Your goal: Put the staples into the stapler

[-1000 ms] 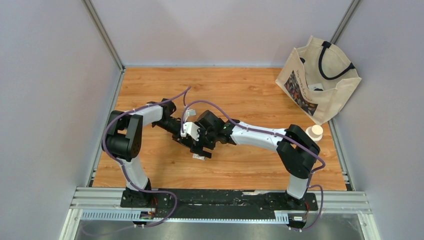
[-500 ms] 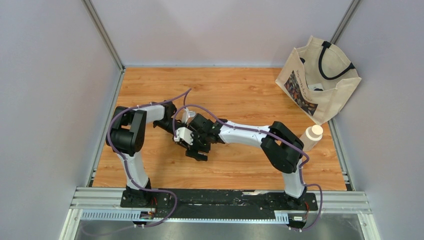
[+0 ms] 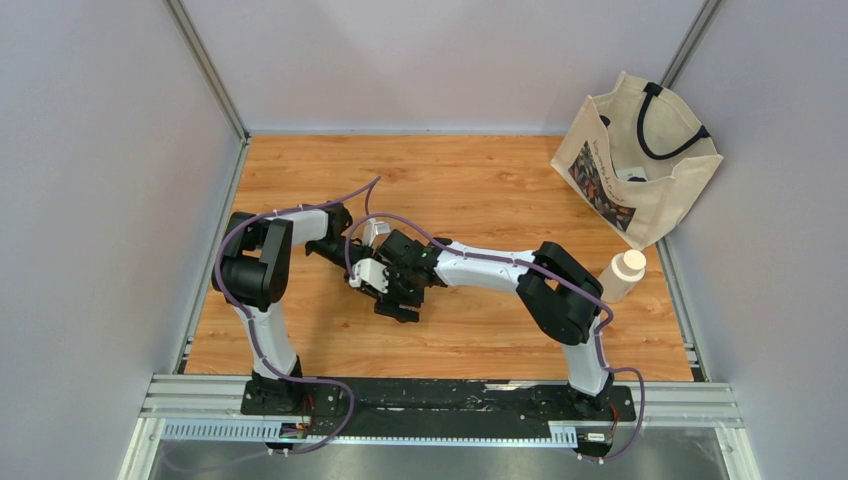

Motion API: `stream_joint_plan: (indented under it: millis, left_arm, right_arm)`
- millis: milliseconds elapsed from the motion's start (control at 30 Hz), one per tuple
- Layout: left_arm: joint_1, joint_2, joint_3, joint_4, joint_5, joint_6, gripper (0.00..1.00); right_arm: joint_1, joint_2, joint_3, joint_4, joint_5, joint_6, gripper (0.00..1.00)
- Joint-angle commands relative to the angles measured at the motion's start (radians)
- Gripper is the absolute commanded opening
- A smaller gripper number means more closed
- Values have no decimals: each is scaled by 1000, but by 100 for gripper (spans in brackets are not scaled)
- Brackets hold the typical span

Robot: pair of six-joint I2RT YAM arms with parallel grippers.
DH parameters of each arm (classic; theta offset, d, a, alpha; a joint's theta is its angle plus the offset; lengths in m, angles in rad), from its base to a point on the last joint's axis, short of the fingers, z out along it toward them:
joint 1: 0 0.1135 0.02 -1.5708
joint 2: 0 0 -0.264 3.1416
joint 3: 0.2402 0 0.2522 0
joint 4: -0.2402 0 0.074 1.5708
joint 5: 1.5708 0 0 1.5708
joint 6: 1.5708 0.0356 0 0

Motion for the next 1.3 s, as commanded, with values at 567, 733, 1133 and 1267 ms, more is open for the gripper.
stream_joint_plan:
  millis: [567,733,1133,1267]
  left_arm:
    - [-1,28,38,-8,46,-5,54]
    - [-1,29,41,-9,55,-5,54]
    - [-1,49,47,-8,76,-17,54]
    - [-1,57,44,-11,78,-15,54]
  right_arm:
    - [25,20,26,35,50,-6,56]
    - [25,7,9,51,59,-1,52]
    - [12,-23,-20,121,122,65,47]
    - [12,-27,-29,132,126,71,47]
